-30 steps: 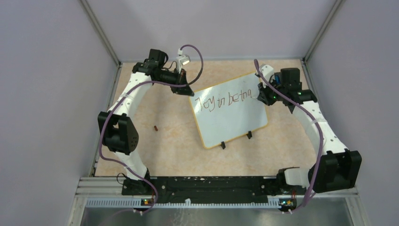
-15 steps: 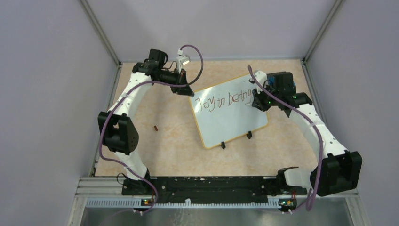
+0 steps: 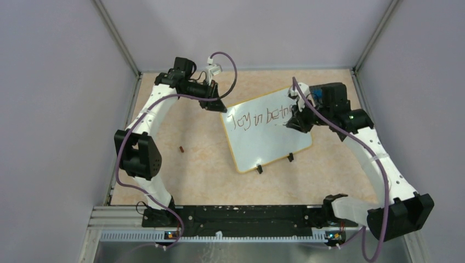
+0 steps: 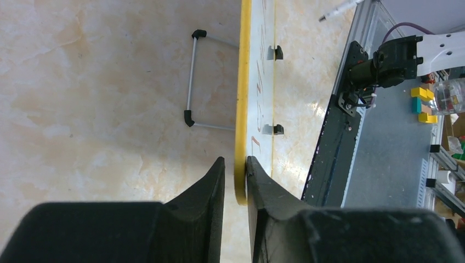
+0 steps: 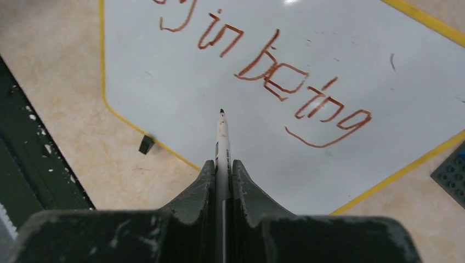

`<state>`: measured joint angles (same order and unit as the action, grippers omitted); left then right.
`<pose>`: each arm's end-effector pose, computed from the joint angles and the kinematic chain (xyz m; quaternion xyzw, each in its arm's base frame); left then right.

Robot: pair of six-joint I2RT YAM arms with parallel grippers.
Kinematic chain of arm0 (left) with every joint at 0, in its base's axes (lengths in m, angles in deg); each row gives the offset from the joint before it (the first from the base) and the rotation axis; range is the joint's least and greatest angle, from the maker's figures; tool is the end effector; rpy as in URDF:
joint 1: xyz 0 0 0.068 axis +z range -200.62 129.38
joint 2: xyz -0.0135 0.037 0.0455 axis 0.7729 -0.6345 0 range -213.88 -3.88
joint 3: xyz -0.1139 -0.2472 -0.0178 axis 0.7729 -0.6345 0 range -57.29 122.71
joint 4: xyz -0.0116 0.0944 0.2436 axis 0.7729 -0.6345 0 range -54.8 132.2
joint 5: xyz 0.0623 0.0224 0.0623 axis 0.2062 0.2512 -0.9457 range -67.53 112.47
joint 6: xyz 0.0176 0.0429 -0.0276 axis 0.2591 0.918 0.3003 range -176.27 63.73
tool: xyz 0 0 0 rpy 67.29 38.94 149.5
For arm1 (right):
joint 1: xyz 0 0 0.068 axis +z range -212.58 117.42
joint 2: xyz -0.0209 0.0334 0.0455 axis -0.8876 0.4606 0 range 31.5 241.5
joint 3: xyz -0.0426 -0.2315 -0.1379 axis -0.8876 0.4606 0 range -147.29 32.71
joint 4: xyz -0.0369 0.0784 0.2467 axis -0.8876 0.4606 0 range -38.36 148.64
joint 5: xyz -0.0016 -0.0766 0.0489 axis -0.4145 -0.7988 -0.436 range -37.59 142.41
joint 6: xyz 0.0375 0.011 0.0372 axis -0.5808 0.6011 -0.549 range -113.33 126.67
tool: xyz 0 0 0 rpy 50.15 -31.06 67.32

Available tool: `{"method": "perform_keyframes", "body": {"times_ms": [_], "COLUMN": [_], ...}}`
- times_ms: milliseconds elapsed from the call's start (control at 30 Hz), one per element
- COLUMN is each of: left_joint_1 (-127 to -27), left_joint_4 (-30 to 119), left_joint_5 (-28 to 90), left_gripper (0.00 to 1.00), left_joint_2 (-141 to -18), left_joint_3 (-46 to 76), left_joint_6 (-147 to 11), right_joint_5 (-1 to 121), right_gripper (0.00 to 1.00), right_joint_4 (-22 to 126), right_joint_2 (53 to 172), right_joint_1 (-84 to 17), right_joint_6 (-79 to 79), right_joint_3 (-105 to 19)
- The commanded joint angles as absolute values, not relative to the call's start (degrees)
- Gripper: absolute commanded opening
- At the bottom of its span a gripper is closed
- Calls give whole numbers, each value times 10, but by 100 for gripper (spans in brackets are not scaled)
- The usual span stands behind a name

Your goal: Write a sentence on the whiteboard

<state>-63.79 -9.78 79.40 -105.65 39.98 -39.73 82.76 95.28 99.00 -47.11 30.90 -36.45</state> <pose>0.3578 -0.1144 0.3345 0.3486 0.7784 -0.4488 0.2667 0.2265 0.0814 0.3544 -0.3994 0.7931 0.2084 0.4099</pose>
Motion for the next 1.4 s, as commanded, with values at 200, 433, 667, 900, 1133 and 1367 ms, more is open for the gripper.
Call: {"method": "perform_keyframes", "body": {"times_ms": [200,433,667,900,1133,1367], "left_joint_1": [-619,-606,-606,-607,-609,-616], "left_joint_4": [-84,-85,-75,-75,-73,-71], "left_joint_5": [804,830,848,858,866,868], "left_gripper": [51,59,59,54,48,39], "left_joint_2": [-1026,-1005,-1008,-1019,-1026,-1031], "left_joint_3": [382,339,323,322,323,323], "left_joint_6": [-392,-373,-376,-378,-382,-383], "right_joint_5": [882,875,849,793,692,674], "right_gripper": [0,0,0,0,0,0], "right_joint_4": [908,836,737,687,651,654], "right_joint_2": [967,965,968,975,986,976], "right_joint_1": [-390,-322,-274,-220,-193,-193], "right_joint_6": [290,260,224,227,228,229], "right_joint_3": [-303,-261,-211,-182,-153,-144]}}
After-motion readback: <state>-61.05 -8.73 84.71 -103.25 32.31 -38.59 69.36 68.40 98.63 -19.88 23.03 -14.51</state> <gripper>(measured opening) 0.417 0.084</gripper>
